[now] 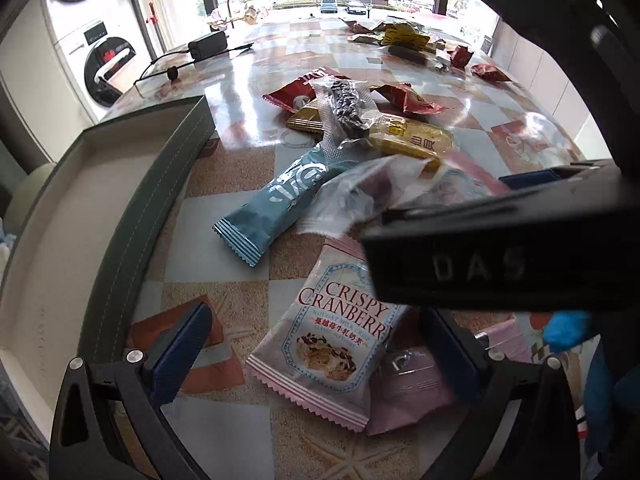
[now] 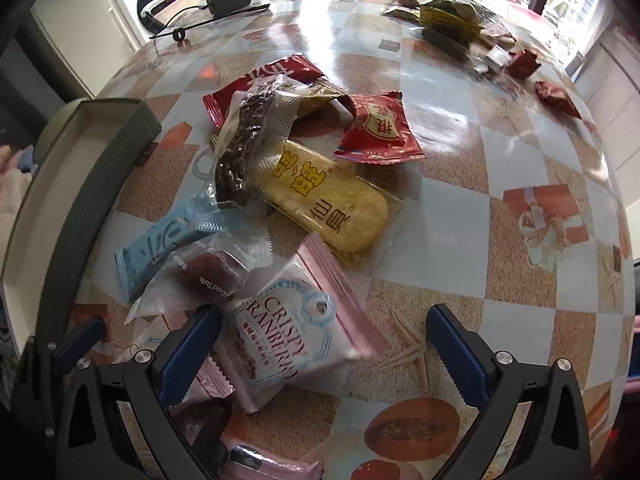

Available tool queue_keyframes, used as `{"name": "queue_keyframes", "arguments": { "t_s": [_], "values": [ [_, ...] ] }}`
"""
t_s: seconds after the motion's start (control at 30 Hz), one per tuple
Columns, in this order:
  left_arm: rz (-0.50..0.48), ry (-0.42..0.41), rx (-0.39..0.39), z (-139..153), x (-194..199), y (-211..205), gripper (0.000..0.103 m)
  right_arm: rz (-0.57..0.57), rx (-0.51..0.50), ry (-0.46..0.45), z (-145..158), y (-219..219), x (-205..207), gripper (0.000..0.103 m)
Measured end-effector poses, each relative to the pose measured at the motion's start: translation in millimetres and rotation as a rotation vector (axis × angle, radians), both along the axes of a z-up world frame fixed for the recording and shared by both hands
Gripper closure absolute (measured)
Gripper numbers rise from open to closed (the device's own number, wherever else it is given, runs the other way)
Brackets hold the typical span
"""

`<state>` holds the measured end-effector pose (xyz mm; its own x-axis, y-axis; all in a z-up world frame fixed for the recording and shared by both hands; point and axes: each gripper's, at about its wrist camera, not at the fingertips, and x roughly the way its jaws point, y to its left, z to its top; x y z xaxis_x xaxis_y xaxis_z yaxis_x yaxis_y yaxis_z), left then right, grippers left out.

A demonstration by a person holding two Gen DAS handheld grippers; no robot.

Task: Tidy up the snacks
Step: 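Grasp a Crispy Cranberry packet with the left tool while the right tool grasps another, then carry both Crispy Cranberry packets into the grey tray and open both tools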

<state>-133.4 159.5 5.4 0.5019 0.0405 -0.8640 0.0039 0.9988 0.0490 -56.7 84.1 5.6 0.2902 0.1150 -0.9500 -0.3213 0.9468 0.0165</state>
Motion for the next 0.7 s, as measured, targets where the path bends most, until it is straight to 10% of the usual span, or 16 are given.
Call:
{"name": "queue_keyframes", "arguments": {
  "t_s": [0.13,0.2,0.7],
  "values": [
    [-0.041,0.007,-0.041,5.0,-1.4,-5.5,0.032,0.028,-0.012,-0.067,8.3,-17.2,-11.9,0.054],
    [-0.05,0.004,-0.045,7.9,-2.1,-9.0,0.05,0.004,0.051,-0.035,9.3,-32.2,-8.6,0.063],
    [-0.027,0.02,-0.088,10.1,-1.7,-5.6,0.056,-0.114,0.177,-0.03,22.2,-120.1,-12.7,0.064]
  ]
}}
